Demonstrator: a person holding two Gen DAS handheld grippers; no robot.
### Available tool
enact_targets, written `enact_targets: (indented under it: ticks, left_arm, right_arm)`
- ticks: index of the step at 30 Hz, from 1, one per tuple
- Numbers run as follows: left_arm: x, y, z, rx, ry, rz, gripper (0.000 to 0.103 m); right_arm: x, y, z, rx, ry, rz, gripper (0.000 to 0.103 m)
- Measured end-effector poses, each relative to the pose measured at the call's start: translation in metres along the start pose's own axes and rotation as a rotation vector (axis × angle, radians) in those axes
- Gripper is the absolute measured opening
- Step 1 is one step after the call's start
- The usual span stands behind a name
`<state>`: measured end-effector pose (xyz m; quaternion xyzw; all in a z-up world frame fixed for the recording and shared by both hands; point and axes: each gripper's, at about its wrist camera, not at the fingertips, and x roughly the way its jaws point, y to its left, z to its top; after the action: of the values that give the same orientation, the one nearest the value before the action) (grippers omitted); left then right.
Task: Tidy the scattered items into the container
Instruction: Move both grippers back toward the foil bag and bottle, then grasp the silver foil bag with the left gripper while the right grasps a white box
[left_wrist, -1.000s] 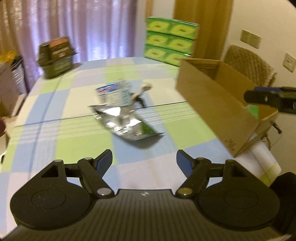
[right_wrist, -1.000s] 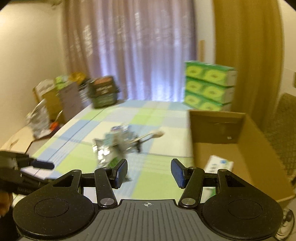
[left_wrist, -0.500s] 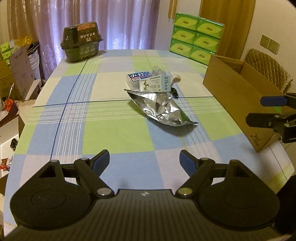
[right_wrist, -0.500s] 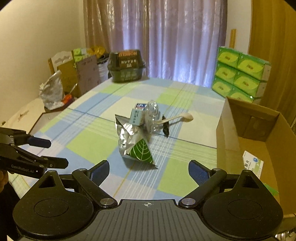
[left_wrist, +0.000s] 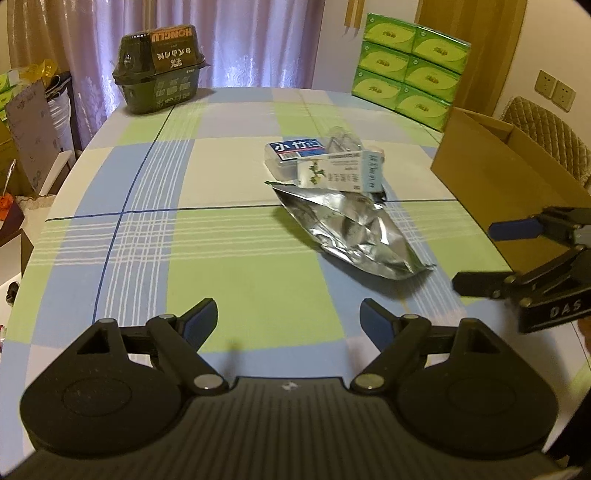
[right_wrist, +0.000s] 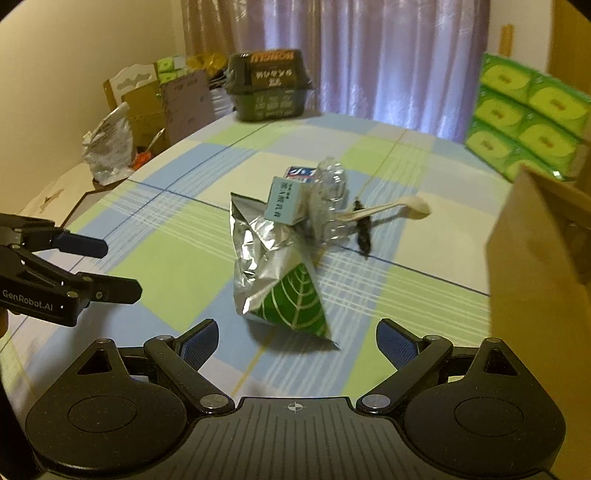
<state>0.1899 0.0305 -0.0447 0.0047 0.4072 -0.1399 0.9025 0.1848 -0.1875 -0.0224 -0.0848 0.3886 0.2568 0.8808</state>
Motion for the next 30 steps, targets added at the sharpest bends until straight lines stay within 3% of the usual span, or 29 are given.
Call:
enact_targets:
  ticks: [9,10,11,12,19,25,30]
  left_arm:
    - [0.043,0.013,0.027,-0.009,-0.003,-0.058,0.083]
    - [0.047,0.013,0.031,-0.004,-0.005,-0.068,0.083]
    - [0.050,0.013,0.034,-0.006,-0.006,-0.082,0.083]
    - [0.054,0.014,0.037,-0.017,-0.004,-0.104,0.085]
    - [0.073,0.024,0.034,-0.136,0.061,-0.232,0.085]
    - [0.073,0.026,0.040,-0.161,0.043,-0.259,0.086]
    - [0.082,0.025,0.046,-0.172,0.055,-0.245,0.086]
  right_arm:
    - [0.059,0.001,0.008,-0.044,0.028,0.024,0.096]
    - [0.064,0.001,0.007,-0.050,0.031,0.024,0.091]
    - [0.068,0.000,0.007,-0.051,0.036,0.031,0.079]
    - [0.071,0.001,0.006,-0.052,0.036,0.027,0.078]
    - [0.070,0.024,0.000,-0.075,0.009,0.021,0.069]
    - [0.064,0.062,-0.006,-0.100,-0.002,0.122,0.064]
    - [0.053,0.060,-0.019,-0.092,0.018,0.091,0.065]
